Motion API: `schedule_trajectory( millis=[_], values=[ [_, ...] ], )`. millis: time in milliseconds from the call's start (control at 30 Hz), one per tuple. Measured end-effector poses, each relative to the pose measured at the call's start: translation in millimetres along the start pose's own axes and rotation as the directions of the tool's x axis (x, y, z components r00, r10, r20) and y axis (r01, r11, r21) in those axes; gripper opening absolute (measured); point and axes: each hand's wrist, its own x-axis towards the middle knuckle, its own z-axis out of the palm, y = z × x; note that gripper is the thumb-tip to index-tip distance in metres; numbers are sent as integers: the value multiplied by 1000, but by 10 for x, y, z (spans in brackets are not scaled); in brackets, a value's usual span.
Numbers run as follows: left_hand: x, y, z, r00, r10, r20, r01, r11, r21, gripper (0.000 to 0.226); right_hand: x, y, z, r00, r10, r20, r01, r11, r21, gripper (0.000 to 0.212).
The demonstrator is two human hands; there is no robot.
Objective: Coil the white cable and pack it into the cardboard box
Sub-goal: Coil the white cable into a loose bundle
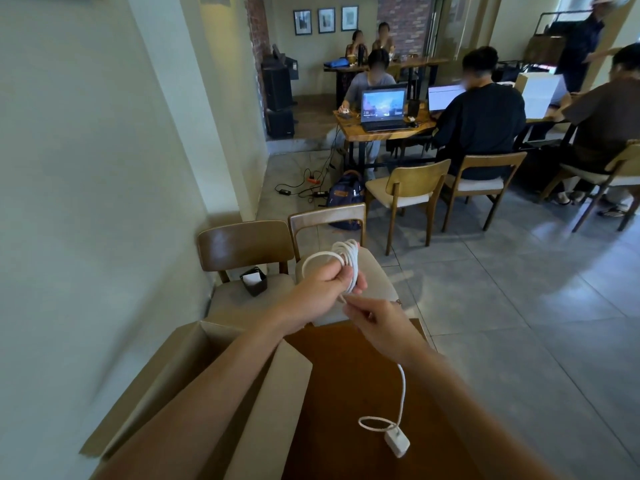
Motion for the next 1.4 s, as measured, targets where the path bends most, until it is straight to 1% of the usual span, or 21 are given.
schedule_trajectory(
  millis=[67, 100, 167, 233, 333, 400, 467, 500, 600, 667, 800, 900, 967, 1033, 1133, 1233, 1300, 1400],
  values=[
    [21, -99, 0, 996, -74, -44, 77, 995, 63, 22, -50, -18, 18, 994, -25, 108, 31, 998, -49, 20],
    [23, -145, -1, 993, -110, -47, 114, 989, 93, 23, -53, -36, 2, 989, -24, 146, 33, 997, -62, 22],
    [8, -218, 1, 986, -163, -25, 165, 974, 158, 33, -28, -70, -80, 985, -27, 170, 45, 994, -101, 24],
    [-16, -262, 36, 985, -172, 8, 167, 963, 214, 36, 5, -110, -215, 980, -59, 189, 79, 992, -100, 25],
    [-91, -245, 127, 991, -131, 36, 116, 954, 277, 35, 43, -167, -455, 957, -61, 284, 74, 997, -35, 17],
    [-163, -227, 176, 998, -45, 44, 29, 944, 328, 28, 47, -205, -581, 940, -53, 338, 66, 998, -26, 13],
    [-226, -178, 203, 997, 40, 73, -66, 910, 410, 27, 46, -215, -699, 931, -58, 361, 67, 998, -12, 18],
    [-247, -155, 206, 994, 57, 97, -94, 893, 440, 26, 41, -218, -763, 929, -66, 363, 68, 998, 7, 20],
    [-284, -112, 194, 986, 67, 154, -131, 880, 456, 25, 21, -238, -918, 919, -132, 373, 92, 988, 123, 13],
    [-307, -98, 178, 980, 46, 192, -129, 884, 449, 29, 15, -239, -989, 923, -163, 349, 98, 976, 196, 10],
    [-361, -116, 144, 964, -24, 265, -101, 888, 449, 32, 39, -190, -1083, 967, -154, 204, 91, 953, 290, 12],
    [-412, -105, 146, 947, -41, 318, -89, 920, 382, 33, 87, -222, -997, 968, -197, 158, 133, 929, 345, 17],
    [-448, -65, 168, 936, -18, 351, -105, 938, 330, 36, 121, -263, -907, 970, -216, 113, 152, 897, 415, 17],
    [-481, 9, 181, 933, 37, 357, -146, 948, 284, 39, 142, -276, -814, 979, -195, 60, 134, 837, 530, 17],
    [-489, 122, 161, 936, 127, 329, -211, 950, 232, 41, 163, -237, -688, 994, -96, -42, 97, 679, 727, 22],
    [-490, 203, 150, 945, 149, 290, -203, 965, 167, 40, 197, -187, -560, 995, -74, -68, 99, 599, 795, 30],
    [-477, 244, 152, 957, 170, 237, -204, 970, 128, 37, 201, -146, -459, 996, -19, -82, 77, 613, 786, 31],
    [-368, 274, 128, 973, 206, 108, -215, 974, 76, 33, 173, -64, -230, 983, 162, -89, -54, 712, 700, 18]
  ],
)
